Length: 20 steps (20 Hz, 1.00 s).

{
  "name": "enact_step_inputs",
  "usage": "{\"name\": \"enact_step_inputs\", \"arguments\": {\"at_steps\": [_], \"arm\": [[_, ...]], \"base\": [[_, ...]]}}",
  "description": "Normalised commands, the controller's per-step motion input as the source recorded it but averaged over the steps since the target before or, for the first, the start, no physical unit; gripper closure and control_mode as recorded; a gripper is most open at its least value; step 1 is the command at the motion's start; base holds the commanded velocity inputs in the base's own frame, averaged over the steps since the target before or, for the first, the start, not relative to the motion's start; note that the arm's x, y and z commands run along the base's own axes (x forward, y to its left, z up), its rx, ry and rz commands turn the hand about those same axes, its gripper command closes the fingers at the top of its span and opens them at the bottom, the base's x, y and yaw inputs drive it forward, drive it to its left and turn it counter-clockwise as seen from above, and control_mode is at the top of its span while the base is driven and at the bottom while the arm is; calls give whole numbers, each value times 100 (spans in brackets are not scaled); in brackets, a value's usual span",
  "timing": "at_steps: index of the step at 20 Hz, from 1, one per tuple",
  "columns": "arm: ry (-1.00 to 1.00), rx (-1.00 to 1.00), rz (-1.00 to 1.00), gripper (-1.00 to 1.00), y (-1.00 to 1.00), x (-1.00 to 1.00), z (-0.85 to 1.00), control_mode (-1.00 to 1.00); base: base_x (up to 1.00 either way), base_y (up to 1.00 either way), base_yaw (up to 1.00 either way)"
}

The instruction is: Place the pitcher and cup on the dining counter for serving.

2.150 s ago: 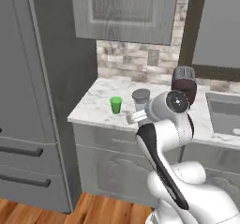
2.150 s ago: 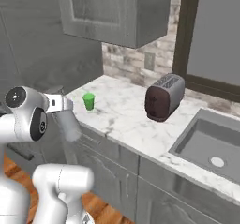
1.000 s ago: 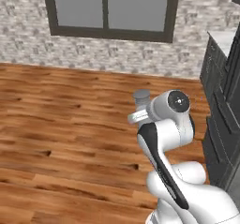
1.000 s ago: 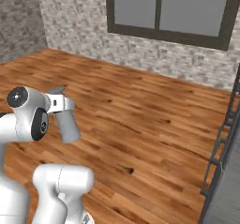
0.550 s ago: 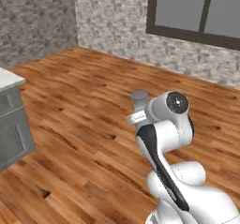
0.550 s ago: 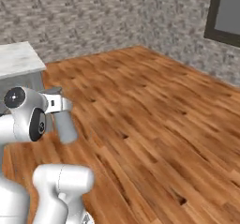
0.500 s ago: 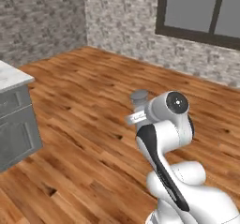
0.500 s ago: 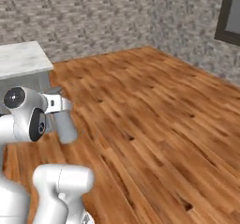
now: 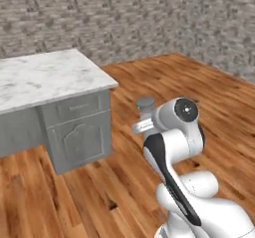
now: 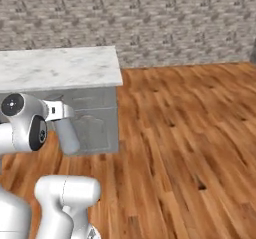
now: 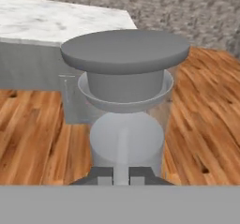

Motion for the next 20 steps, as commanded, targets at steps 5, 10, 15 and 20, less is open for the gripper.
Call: {"name": "enact_step_inputs", "arguments": {"at_steps": [5, 10, 15, 20], "arm": [[0, 0, 0, 100, 0, 0, 0, 100], [0, 0, 0, 100, 0, 0, 0, 100], [0, 0, 0, 100, 0, 0, 0, 100], [0, 0, 0, 100, 0, 0, 0, 100]], "base": [[100, 31, 44], [100, 8, 28], [100, 0, 18], [100, 0, 19]]}}
